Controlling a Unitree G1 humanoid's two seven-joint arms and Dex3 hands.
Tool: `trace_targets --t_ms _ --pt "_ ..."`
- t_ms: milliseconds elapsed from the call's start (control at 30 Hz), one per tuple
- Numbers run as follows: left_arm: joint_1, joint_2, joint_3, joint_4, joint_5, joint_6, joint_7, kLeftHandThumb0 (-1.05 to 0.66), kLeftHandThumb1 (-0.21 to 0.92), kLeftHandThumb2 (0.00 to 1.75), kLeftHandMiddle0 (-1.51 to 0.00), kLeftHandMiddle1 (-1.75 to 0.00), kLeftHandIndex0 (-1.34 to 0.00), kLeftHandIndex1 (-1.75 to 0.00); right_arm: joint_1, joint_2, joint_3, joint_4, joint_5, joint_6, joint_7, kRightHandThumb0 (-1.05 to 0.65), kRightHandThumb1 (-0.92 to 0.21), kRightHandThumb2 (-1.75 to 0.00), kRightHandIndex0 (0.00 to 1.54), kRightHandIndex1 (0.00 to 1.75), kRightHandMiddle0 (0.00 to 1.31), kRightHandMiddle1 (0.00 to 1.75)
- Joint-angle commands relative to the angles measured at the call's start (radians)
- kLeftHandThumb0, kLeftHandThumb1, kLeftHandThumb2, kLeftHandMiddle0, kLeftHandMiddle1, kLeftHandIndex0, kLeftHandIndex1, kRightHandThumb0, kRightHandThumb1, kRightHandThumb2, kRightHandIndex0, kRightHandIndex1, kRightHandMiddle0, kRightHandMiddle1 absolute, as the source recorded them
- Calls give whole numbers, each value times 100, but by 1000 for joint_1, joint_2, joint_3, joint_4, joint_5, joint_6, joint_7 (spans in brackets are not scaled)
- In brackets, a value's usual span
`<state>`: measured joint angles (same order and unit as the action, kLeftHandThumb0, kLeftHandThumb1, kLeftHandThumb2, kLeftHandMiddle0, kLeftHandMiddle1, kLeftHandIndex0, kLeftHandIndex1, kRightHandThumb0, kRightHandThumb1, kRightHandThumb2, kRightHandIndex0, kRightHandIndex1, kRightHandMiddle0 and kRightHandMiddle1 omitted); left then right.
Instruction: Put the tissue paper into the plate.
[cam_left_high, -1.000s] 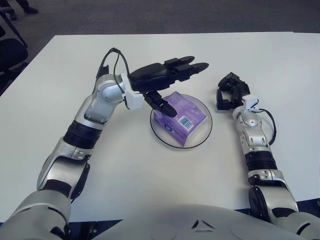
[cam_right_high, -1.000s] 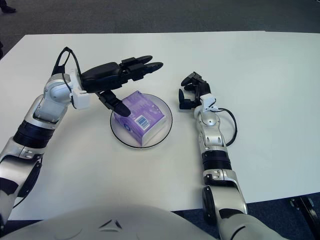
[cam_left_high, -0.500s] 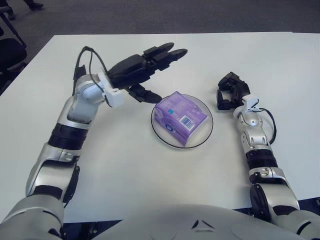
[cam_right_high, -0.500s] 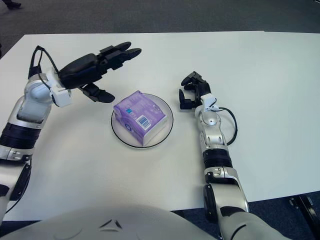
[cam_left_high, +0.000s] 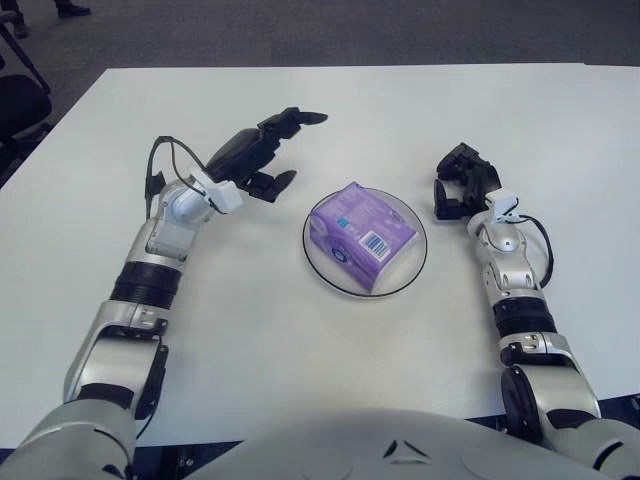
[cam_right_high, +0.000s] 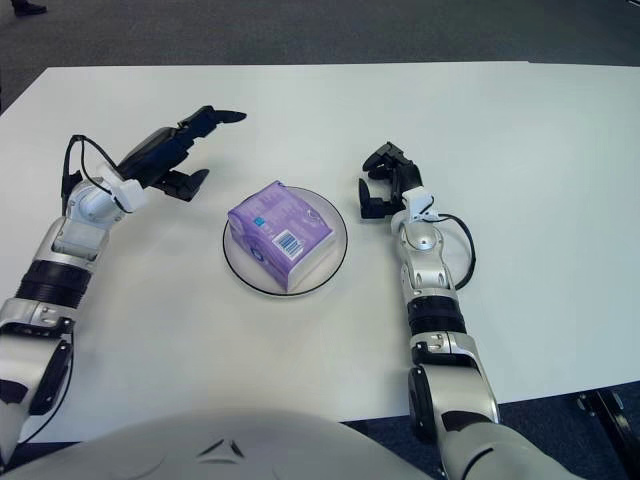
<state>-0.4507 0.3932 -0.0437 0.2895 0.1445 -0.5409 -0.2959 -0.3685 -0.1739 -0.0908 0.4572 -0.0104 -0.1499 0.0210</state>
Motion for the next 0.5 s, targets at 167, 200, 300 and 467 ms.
trace_targets --t_ms 167,200,300,467 --pt "65 -104 91 -10 -125 122 98 -98 92 118 -53 -104 -11 -134 123 41 2 92 11 54 -6 -1 -15 -152 77 172 48 175" --pt "67 -110 98 -5 -134 129 104 -97 92 118 -55 -108 -13 -136 123 41 2 91 11 54 -6 -1 -15 -152 77 172 48 175" --pt "60 -123 129 37 -168 142 117 -92 92 116 -63 -125 -23 -144 120 41 2 96 10 53 -6 -1 -15 -152 77 172 48 175" --pt "66 -160 171 56 -237 200 129 -85 92 110 -70 -160 -30 -156 117 40 2 101 11 52 -2 -1 -15 -153 77 173 49 175"
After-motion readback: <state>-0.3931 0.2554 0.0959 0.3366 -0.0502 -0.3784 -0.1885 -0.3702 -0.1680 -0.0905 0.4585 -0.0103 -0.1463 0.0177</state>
